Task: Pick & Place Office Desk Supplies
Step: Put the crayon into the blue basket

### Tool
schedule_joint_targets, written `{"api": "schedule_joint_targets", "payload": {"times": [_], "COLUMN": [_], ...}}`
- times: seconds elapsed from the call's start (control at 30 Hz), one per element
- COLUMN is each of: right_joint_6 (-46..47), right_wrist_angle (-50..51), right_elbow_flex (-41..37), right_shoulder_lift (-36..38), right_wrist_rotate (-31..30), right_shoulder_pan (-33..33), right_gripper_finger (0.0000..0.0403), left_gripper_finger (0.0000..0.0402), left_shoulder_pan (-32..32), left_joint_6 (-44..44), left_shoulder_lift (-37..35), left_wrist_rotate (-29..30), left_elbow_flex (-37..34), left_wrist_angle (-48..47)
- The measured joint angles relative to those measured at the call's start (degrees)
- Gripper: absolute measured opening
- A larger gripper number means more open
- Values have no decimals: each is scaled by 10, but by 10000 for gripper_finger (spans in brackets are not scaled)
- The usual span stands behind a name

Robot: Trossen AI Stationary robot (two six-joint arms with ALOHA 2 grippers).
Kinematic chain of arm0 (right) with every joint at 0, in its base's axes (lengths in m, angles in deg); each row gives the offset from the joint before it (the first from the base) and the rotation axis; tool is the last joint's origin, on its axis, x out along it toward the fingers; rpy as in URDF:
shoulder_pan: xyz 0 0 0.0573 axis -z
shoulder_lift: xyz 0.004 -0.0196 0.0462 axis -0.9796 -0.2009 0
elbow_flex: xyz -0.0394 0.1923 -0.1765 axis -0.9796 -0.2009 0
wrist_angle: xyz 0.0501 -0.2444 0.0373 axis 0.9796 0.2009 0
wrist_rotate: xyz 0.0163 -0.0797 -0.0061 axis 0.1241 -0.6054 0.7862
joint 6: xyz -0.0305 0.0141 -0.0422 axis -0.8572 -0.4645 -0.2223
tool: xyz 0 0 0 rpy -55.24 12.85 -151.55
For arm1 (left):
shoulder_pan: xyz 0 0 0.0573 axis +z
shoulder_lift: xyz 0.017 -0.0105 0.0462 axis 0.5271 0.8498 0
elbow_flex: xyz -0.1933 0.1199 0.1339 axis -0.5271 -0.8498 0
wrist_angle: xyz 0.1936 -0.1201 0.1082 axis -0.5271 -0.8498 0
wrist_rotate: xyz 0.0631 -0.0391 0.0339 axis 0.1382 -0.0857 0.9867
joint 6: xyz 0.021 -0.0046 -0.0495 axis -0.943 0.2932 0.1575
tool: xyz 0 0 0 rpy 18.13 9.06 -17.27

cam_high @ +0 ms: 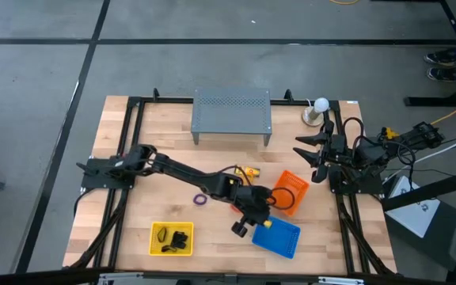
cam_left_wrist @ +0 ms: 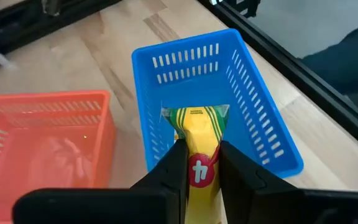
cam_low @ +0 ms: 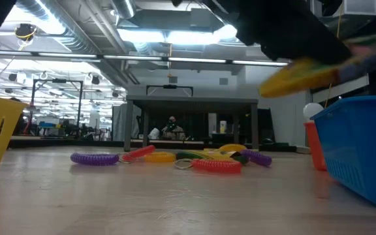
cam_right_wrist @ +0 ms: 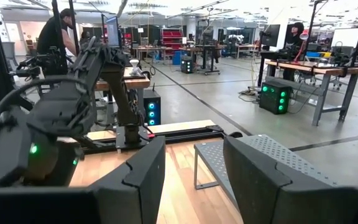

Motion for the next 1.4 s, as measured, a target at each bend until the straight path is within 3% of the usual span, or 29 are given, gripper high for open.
{"api": "schedule_joint_targets", "payload": {"times": [0.67, 1.1, 1.4], "right_joint_6": [13, 13, -2], "right_wrist_angle": [0, 5, 4], "right_elbow_flex": [0, 0, 0], "right_shoulder_lift": [-1, -7, -5], "right_wrist_rotate": [0, 13, 9], "right_shoulder_pan": [0, 0, 0], "right_gripper_finger": [165, 165, 165], "left_gripper_finger": [56, 57, 124], "left_shoulder_pan": [-4, -3, -3], "left_joint_6": [57, 65, 66], "left_shoulder_lift": [44, 90, 90], "left_wrist_rotate": [-35, -27, -31], "left_elbow_flex": [0, -1, -1], "left_wrist_angle": [201, 184, 176]}}
